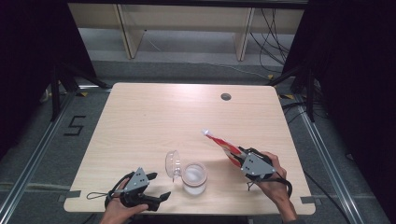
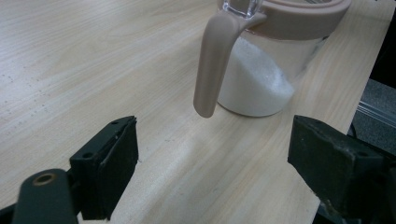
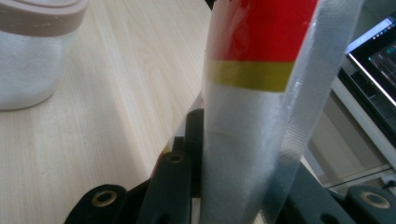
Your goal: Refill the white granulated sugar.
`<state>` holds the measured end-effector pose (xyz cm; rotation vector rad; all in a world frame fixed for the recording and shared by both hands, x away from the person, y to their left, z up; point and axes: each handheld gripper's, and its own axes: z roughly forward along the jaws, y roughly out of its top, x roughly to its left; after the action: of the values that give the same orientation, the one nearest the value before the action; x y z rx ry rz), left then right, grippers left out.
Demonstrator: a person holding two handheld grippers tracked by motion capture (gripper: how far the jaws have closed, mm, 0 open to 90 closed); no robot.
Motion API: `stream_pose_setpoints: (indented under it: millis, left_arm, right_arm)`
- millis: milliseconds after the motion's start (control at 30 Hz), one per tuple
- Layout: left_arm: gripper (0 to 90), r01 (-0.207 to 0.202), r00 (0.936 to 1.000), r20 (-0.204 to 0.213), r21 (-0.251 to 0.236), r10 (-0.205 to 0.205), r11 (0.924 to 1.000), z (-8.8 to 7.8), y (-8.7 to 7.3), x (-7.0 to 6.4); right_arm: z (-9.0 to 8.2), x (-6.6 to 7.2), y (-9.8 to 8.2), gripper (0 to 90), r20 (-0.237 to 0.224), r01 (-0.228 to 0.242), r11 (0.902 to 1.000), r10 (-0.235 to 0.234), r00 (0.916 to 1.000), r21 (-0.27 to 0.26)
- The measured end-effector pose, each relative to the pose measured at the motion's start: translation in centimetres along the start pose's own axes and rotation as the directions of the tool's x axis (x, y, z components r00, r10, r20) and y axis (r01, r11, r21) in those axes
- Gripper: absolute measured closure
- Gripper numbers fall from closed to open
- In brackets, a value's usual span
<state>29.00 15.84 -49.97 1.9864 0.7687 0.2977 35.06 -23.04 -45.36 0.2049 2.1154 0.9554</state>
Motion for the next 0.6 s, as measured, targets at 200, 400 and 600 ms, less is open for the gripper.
stream_pose_setpoints:
  millis: [200, 400, 600]
  left_arm:
    - [15.9, -0.005, 0.9999, -0.01, 0.005, 0.005, 1.0, -0.1, 0.0, 0.0]
    - [15.9, 0.017, 0.9998, -0.004, -0.014, -0.017, 0.9998, 0.0, 0.0, -0.1]
    - [15.9, 0.007, 1.0, -0.007, -0.004, -0.007, 1.0, -0.1, 0.1, 0.0]
  right_arm:
    - [-0.2, -0.4, -1.0, 78.3, 0.017, -0.056, 0.9984, 0.056, 0.9983, 0.0]
    - [-0.4, -0.6, -1.6, 77.8, 0.017, -0.091, 0.9958, 0.091, 0.9957, 0.008]
    - [-0.9, -0.8, -2.1, 77.3, 0.02, -0.132, 0.9912, 0.132, 0.9911, 0.013]
